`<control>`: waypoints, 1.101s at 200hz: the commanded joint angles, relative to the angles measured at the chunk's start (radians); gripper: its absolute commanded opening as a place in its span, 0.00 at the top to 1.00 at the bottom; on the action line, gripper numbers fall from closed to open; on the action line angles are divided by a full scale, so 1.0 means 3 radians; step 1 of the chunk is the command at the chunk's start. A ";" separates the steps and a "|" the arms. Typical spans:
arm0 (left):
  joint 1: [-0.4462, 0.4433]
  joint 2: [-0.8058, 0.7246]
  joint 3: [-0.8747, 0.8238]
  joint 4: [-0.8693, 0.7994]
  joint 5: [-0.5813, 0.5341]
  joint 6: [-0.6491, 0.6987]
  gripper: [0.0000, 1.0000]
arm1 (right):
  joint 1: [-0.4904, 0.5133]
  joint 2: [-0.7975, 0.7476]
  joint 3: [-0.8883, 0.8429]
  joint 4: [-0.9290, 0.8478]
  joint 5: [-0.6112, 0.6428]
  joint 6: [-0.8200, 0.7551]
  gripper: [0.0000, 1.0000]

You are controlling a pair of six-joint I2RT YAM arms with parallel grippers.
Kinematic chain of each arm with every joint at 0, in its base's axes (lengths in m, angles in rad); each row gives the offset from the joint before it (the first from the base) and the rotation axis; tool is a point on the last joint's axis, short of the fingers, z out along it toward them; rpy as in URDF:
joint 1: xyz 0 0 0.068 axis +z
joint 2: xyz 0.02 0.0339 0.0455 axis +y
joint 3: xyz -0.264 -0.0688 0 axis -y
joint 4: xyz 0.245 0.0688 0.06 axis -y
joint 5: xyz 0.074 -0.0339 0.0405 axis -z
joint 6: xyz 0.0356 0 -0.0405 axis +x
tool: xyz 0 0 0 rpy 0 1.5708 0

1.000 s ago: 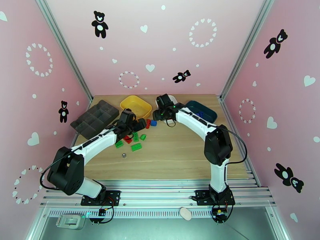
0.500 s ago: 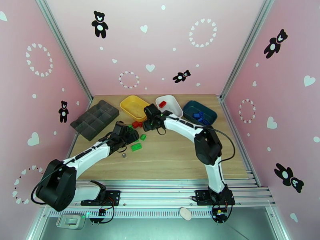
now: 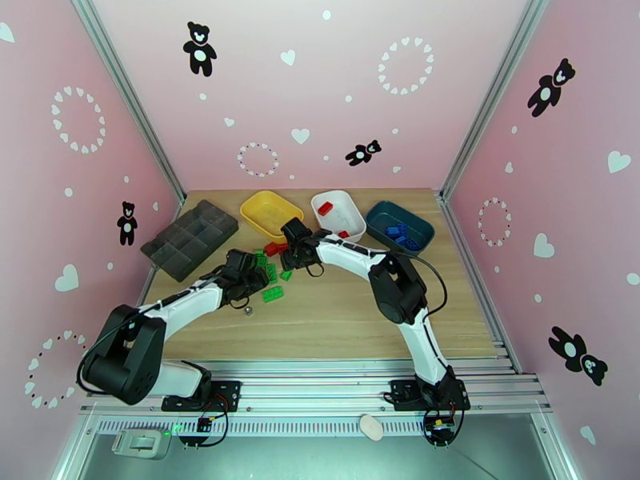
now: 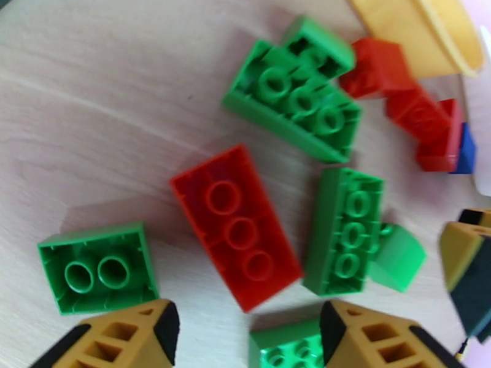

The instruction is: Sort the legos into containers by color

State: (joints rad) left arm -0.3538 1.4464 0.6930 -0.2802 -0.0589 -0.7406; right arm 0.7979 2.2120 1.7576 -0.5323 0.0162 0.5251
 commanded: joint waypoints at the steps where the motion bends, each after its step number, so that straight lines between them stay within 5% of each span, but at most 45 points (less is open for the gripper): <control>1: 0.0014 0.0116 0.0166 -0.0014 -0.0085 0.0025 0.36 | 0.0019 -0.0136 -0.0096 0.0042 0.0064 0.0039 0.46; 136: 0.0015 0.0593 0.0518 -0.0277 -0.0498 0.0157 0.41 | 0.0067 -0.0498 -0.0436 0.0193 0.0104 0.0018 0.47; 220: 0.0004 0.0531 0.0530 -0.0365 -0.0444 0.0257 0.58 | 0.0026 -0.0721 -0.0727 0.0320 0.0120 0.0047 0.47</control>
State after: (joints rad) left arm -0.3538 1.6421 0.8371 -0.3538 -0.1783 -0.6811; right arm 0.8112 2.0647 1.5734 -0.4595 0.0422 0.5247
